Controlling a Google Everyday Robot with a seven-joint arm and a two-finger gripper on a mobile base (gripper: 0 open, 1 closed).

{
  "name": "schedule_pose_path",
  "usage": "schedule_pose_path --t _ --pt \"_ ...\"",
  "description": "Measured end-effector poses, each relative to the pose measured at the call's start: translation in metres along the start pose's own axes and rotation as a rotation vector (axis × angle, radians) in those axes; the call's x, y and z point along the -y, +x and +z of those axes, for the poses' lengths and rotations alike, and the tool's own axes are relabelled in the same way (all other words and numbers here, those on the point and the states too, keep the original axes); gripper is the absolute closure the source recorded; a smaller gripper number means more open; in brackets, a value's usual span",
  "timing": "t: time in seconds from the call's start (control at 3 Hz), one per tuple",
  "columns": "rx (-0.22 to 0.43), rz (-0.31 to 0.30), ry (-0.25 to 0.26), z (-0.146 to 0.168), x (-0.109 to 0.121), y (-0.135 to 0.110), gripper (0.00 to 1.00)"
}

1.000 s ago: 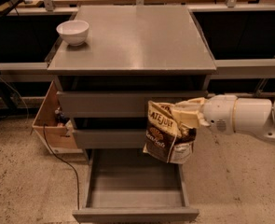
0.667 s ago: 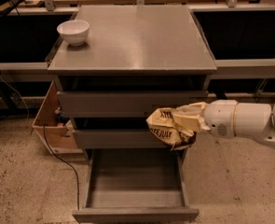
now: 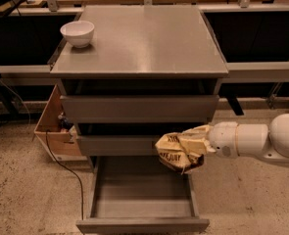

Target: Place brown chip bag into bottom drawer

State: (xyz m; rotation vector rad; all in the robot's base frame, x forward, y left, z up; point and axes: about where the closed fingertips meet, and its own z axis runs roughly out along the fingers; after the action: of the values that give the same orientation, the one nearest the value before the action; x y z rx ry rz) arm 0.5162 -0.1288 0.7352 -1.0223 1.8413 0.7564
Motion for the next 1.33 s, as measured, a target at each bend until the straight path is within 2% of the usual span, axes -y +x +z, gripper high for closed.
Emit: schedule_pose_path --t 0.33,0.67,1.0,1.33 --pt "-0.091 0.018 -0.066 0.027 0.002 0.063 1.00" --pt "-0.091 0.018 -0.066 0.027 0.002 0.063 1.00" --pt "-0.100 0.072 -0.062 0.044 0.009 0.105 1.00" --pt "-0.124 0.145 -0.036 0.073 0.022 0.171 1.00"
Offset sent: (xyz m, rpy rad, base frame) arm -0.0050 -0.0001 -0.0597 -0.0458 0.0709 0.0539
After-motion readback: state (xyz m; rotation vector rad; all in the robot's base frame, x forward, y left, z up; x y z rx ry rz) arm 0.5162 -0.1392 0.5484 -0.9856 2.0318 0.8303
